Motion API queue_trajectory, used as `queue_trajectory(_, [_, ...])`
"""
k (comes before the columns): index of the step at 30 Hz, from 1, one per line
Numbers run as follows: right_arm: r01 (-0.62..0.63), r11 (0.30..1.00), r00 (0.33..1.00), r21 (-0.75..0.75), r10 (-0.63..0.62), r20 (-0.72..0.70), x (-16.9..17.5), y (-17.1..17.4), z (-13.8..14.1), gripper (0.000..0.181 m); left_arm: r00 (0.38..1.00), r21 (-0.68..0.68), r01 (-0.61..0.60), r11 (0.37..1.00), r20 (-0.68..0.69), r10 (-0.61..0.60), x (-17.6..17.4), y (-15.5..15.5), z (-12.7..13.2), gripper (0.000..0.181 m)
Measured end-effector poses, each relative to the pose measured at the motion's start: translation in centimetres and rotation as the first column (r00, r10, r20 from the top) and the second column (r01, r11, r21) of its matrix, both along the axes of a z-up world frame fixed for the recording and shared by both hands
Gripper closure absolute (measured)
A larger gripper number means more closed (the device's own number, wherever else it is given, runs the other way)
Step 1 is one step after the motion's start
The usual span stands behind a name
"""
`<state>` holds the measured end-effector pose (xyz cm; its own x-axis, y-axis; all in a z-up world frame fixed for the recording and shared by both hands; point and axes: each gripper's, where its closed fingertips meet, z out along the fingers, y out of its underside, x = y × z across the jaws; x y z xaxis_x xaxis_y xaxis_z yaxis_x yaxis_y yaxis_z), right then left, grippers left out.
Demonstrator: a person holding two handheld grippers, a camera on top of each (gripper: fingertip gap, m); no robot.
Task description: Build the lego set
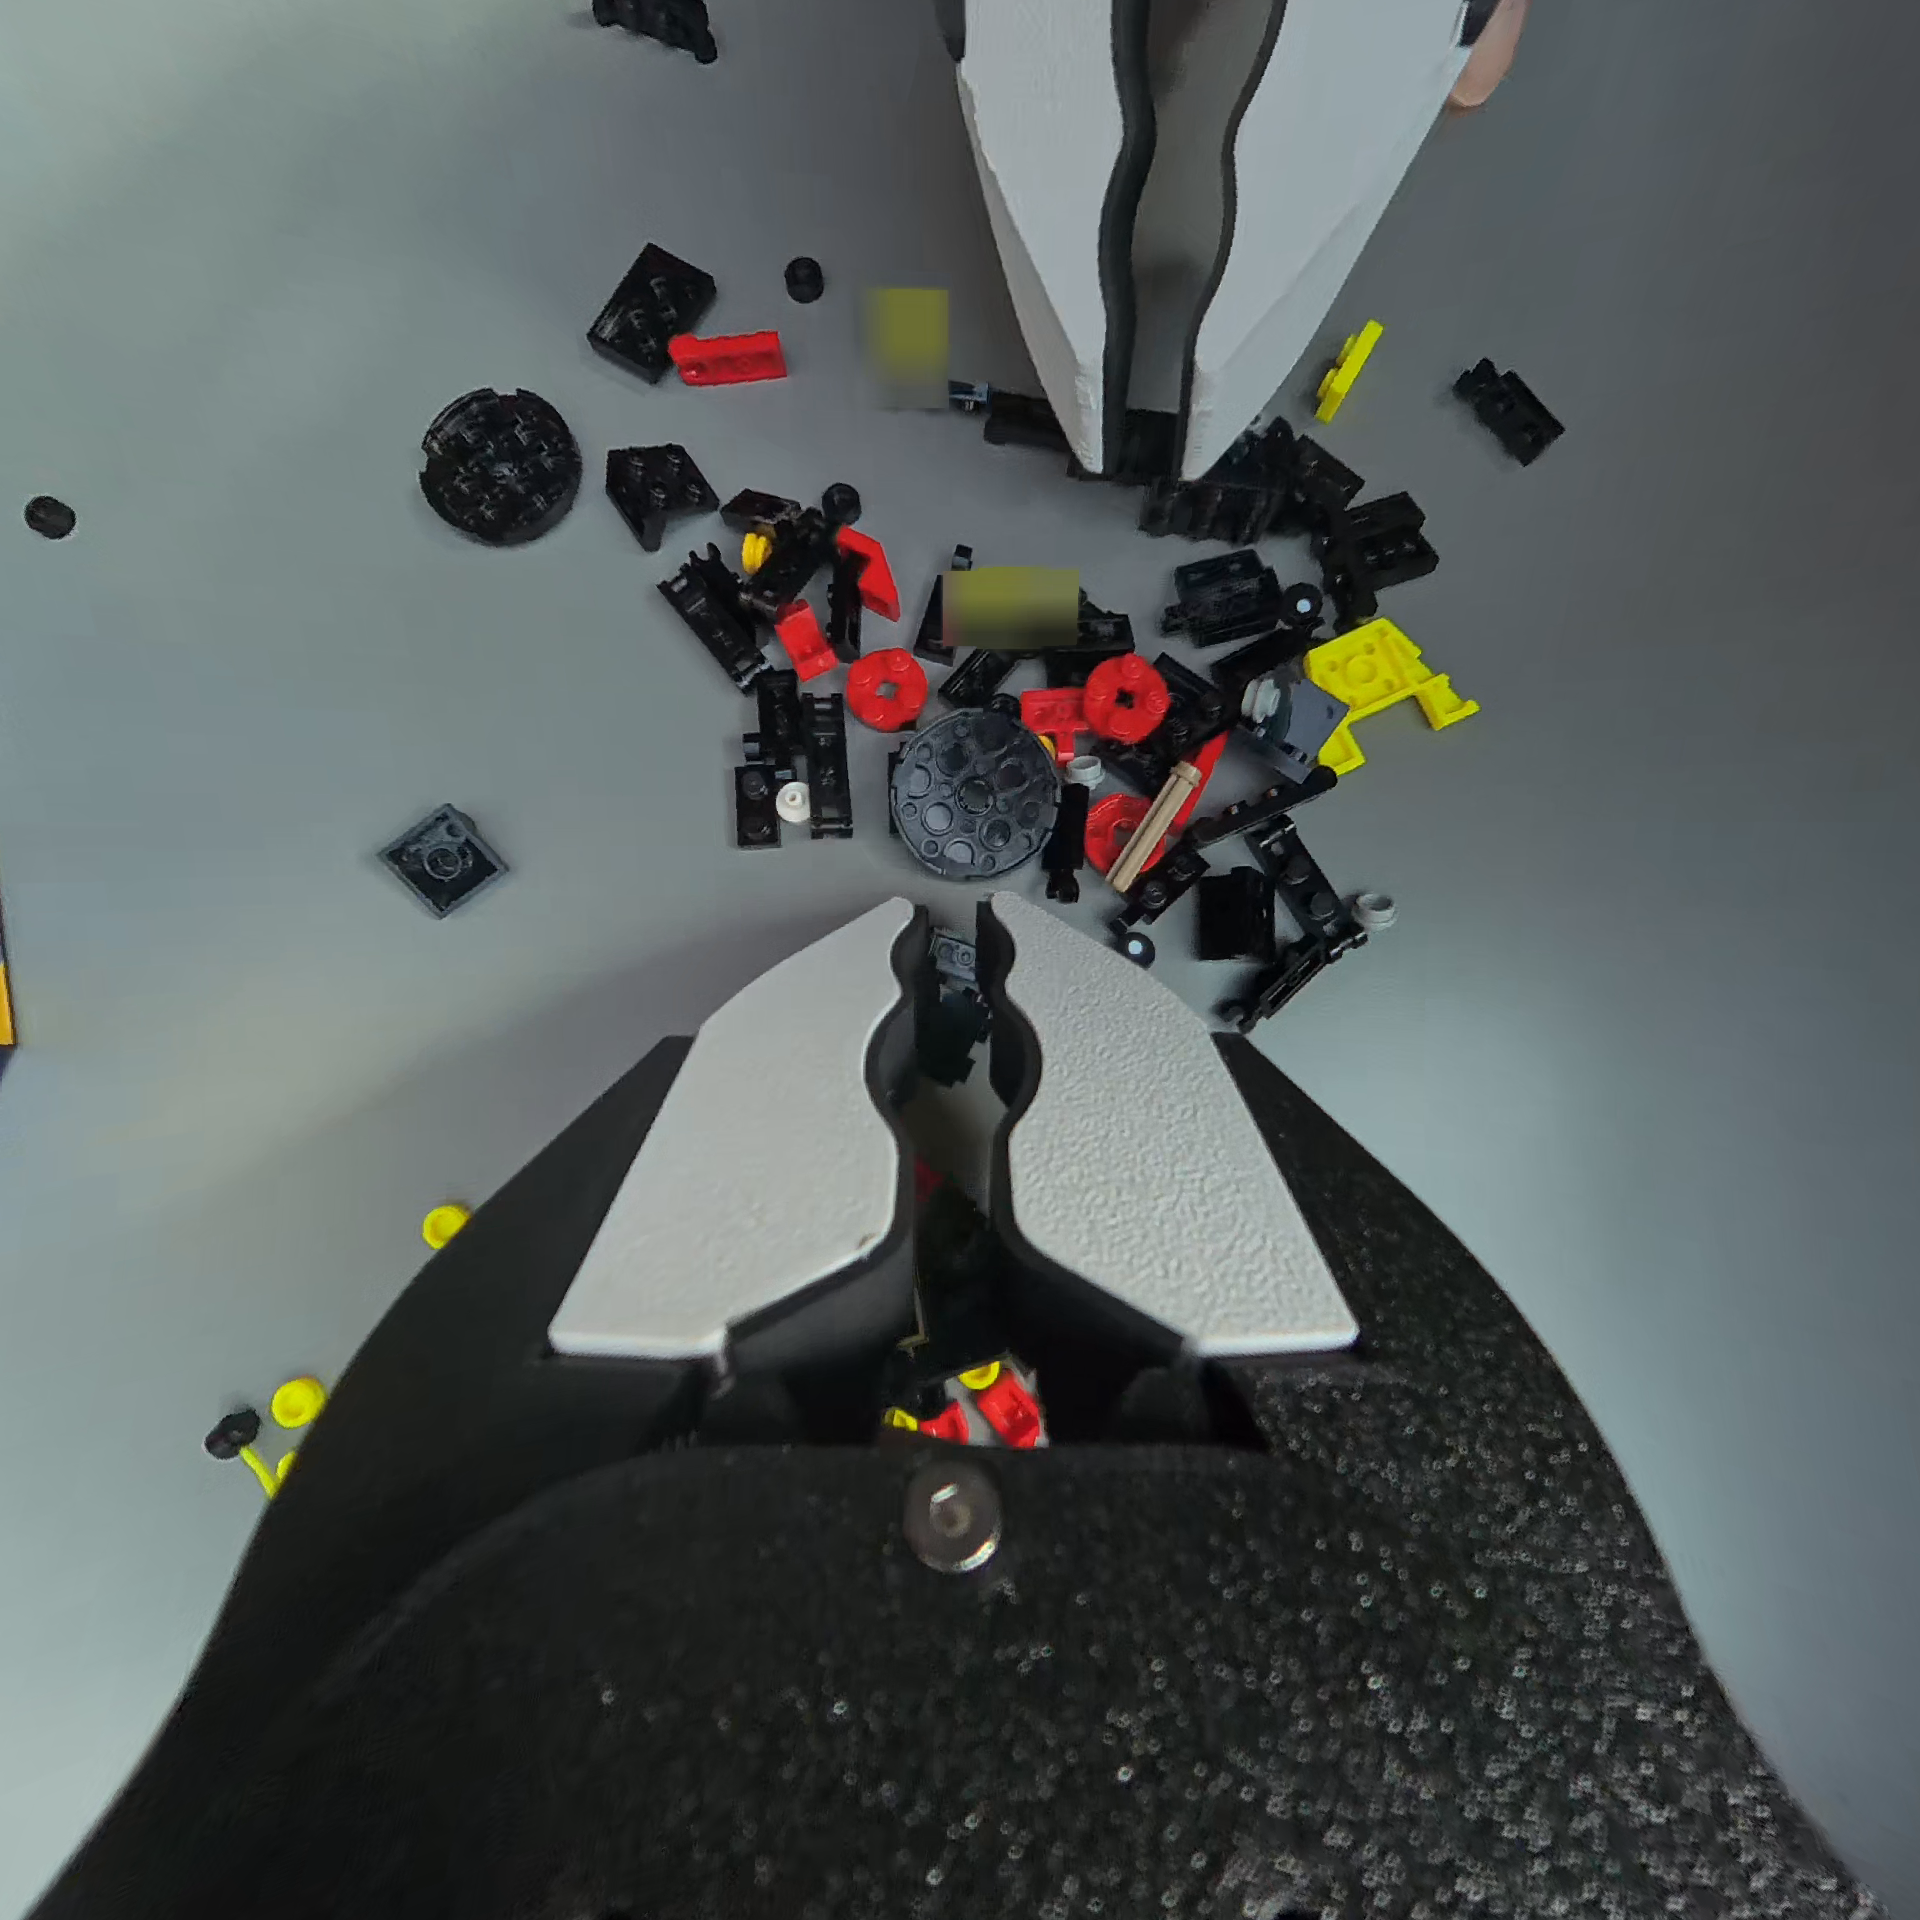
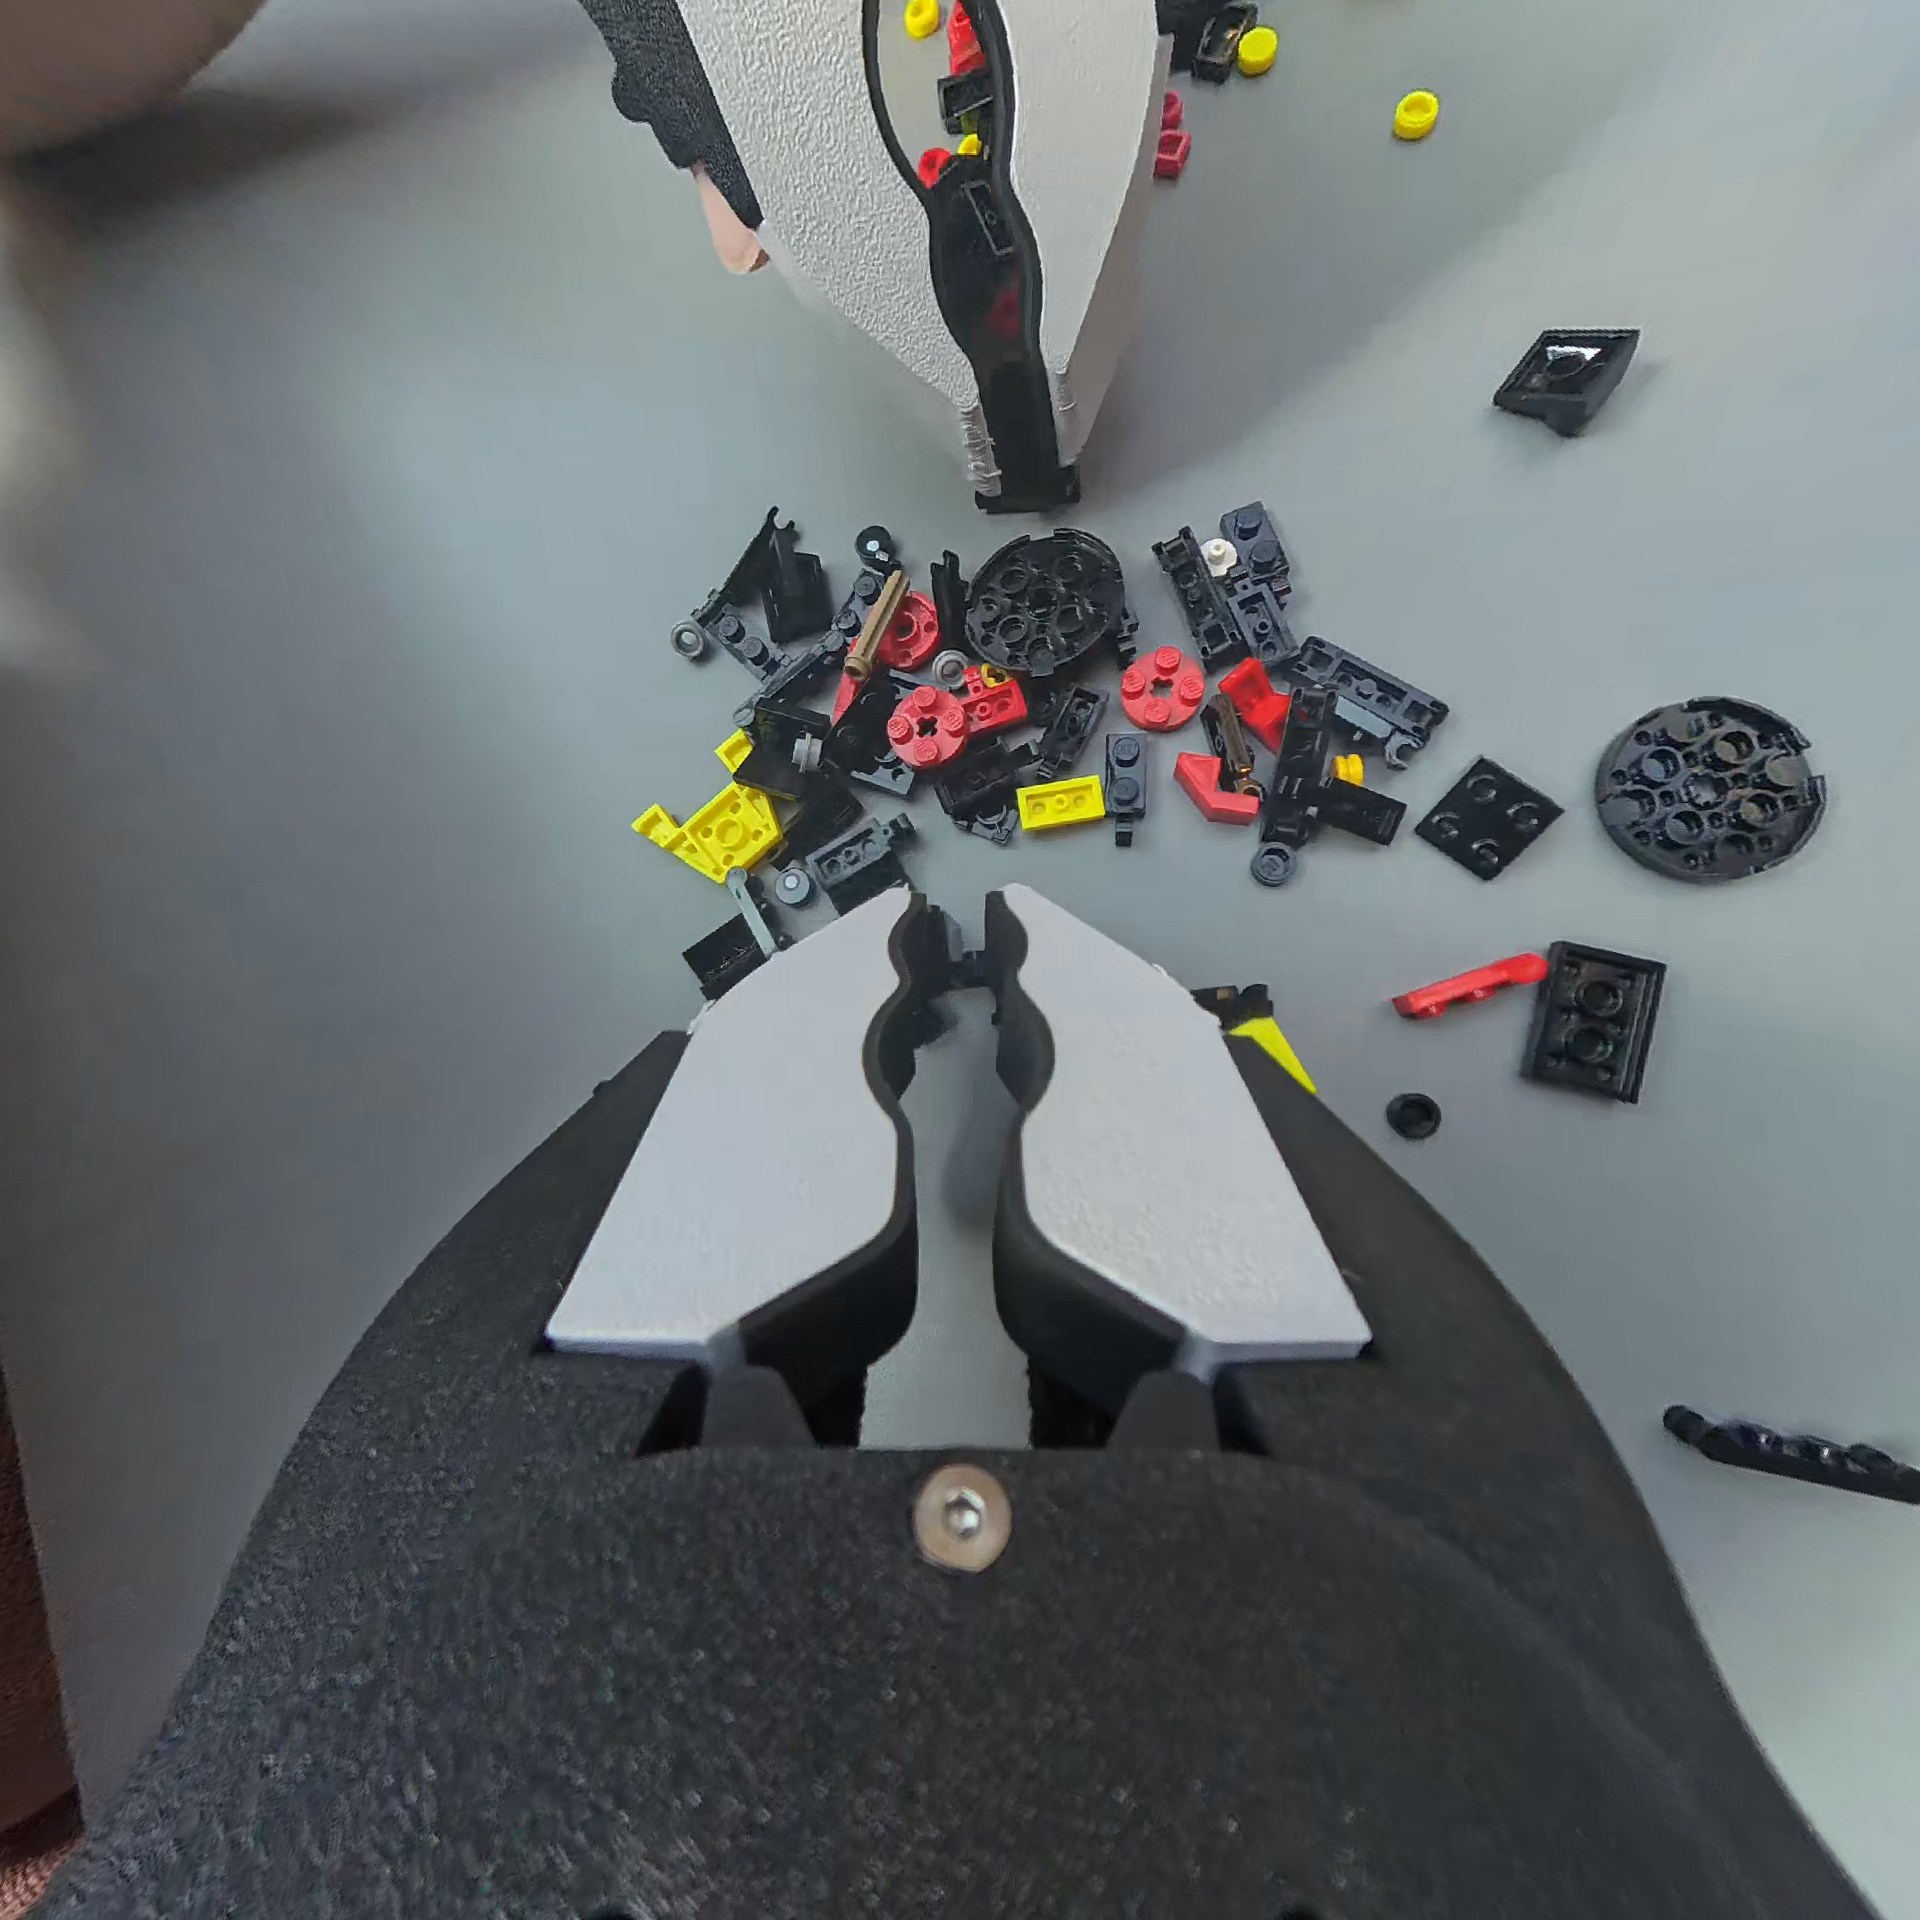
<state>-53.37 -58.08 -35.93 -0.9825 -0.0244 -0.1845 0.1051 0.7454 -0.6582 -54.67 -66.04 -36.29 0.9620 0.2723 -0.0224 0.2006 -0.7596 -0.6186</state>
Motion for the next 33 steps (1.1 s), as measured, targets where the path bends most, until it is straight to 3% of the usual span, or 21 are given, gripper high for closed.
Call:
queue_trajectory(1, [0.010, 1.000, 1.000, -0.005, -0.010, 0.001, -0.3, 0.1, 0.1, 0.171, 1.000, 0.040, 0.018, 0.999, -0.021, -0.017, 0.0, 0.8, 0.4, 0.173])
queue_trajectory(3, [0.049, 0.998, 0.999, -0.027, -0.049, -0.011, -1.3, 0.2, 0.4, 0.171, 0.999, 0.173, 0.035, 0.984, -0.044, -0.028, -0.4, 3.4, 1.8, 0.173])
queue_trajectory(5, [0.094, 0.992, 0.995, -0.081, -0.096, -0.022, -2.2, 0.1, 1.3, 0.170, 0.998, 0.120, 0.046, 0.992, -0.036, -0.042, -0.7, 4.2, 1.2, 0.173])
queue_trajectory(7, [0.124, 0.987, 0.991, -0.105, -0.128, -0.026, -2.9, 0.3, 1.6, 0.170, 0.996, -0.028, 0.048, 0.998, -0.073, -0.050, -1.1, 3.3, -0.3, 0.172])
queue_trajectory(13, [0.153, 0.983, 0.987, -0.097, -0.157, -0.037, -3.8, 0.8, 1.2, 0.170, 0.999, -0.026, 0.011, 1.000, -0.039, -0.012, -1.5, 1.5, -0.9, 0.173])
queue_trajectory(19, [0.191, 0.973, 0.976, -0.129, -0.202, -0.084, -5.0, 1.1, 1.8, 0.169, 0.991, 0.077, -0.062, 0.995, -0.115, 0.070, -2.8, -0.4, 2.8, 0.173])
queue_trajectory(26, [0.365, 0.857, 0.901, -0.364, -0.424, -0.096, -9.8, 3.5, 6.9, 0.169, 0.966, 0.094, -0.088, 0.992, -0.233, 0.108, -2.8, -3.0, 6.9, 0.172])
queue_trajectory(30, [0.437, 0.781, 0.868, -0.445, -0.496, -0.017, -11.1, 4.5, 8.6, 0.169, 0.977, 0.170, -0.048, 0.984, -0.198, 0.082, -2.2, -1.8, 7.6, 0.172])
queue_trajectory(33, [0.456, 0.765, 0.863, -0.454, -0.505, 0.016, -11.2, 4.3, 8.5, 0.169, 0.977, 0.122, -0.030, 0.992, -0.206, 0.055, -2.0, -1.1, 7.0, 0.171])
